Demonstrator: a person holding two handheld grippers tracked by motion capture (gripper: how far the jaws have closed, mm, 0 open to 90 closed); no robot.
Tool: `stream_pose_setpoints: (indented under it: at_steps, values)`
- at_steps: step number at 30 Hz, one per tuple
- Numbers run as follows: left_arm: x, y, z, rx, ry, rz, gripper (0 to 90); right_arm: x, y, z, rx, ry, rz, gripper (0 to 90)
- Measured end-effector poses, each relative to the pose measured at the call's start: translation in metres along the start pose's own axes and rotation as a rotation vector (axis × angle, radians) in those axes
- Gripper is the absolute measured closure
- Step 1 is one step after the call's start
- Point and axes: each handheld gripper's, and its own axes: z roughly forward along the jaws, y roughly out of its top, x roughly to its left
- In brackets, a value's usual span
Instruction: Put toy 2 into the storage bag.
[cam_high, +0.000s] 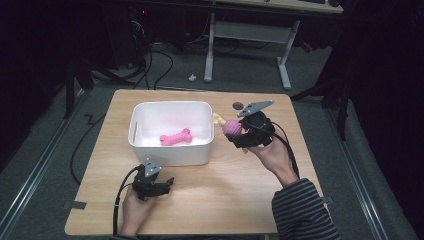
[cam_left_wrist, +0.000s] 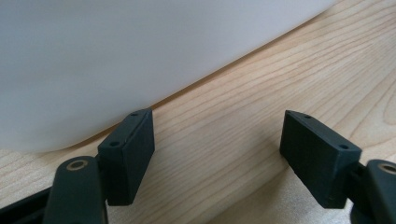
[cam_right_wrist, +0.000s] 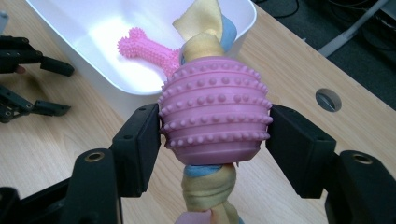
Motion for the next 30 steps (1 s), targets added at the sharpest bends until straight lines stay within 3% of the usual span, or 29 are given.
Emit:
stream_pose_setpoints:
  at_steps: [19, 30]
  values:
    - [0.000, 0.000, 0.000, 0.000, -0.001, 0.000, 26.7, 0.009, 0.037, 0.013, -0.007, 0.043, -0.048, 36.2]
    - [0.000, 0.000, 0.000, 0.000, 0.000, 0.000, 26.7, 0.021, 0.057, 0.026, -0.007, 0.070, -0.101, 36.2]
